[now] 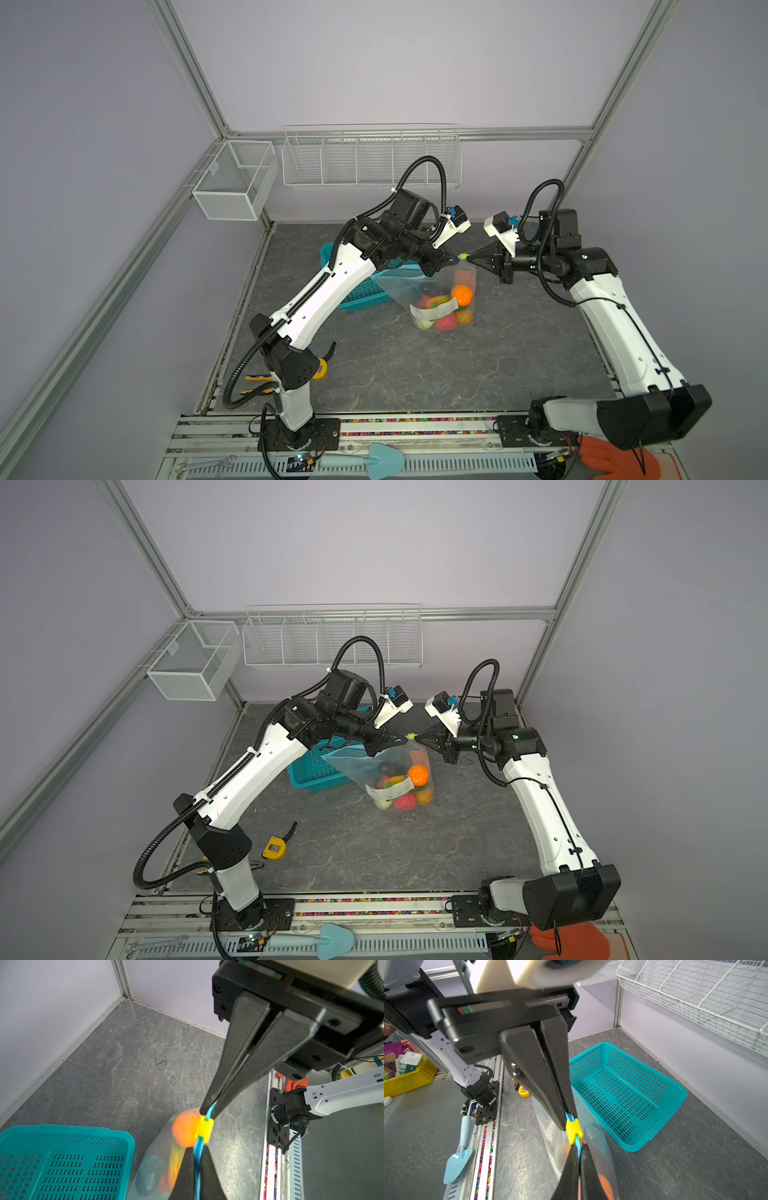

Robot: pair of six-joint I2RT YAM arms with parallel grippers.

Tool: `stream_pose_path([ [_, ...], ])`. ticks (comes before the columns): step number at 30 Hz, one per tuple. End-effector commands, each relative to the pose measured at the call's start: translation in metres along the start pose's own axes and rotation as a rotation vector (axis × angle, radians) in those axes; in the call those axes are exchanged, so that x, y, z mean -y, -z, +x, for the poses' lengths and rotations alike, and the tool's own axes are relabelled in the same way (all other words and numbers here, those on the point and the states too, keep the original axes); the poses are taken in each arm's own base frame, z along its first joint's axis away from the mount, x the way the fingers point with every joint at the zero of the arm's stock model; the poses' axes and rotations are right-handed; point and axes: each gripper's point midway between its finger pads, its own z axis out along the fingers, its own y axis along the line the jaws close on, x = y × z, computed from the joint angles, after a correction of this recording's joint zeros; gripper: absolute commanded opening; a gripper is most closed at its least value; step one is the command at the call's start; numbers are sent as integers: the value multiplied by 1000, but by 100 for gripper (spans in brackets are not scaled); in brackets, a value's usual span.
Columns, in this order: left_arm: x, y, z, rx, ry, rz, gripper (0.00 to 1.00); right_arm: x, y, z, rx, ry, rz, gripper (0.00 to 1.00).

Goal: Place the food in the zip-top bag and seal the zipper

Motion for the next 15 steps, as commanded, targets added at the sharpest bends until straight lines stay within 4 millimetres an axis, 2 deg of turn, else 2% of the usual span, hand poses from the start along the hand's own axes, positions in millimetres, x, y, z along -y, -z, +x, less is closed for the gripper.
stream_pose_path([
  [1,2,10,0,-18,20,-27,0,-4,2,-15,63,43,-32,11],
  [4,2,8,5,-44,50,-30,0,-8,3,-16,87,52,-46,35],
  [6,4,9,6,-48,72,-25,0,-13,3,-16,104,56,-62,43],
  [11,9,11,11,-65,103,-25,0,-28,6,-17,146,57,-134,47],
  [15,10,21,15,-67,116,-53,0,-26,5,-15,156,65,-127,45],
])
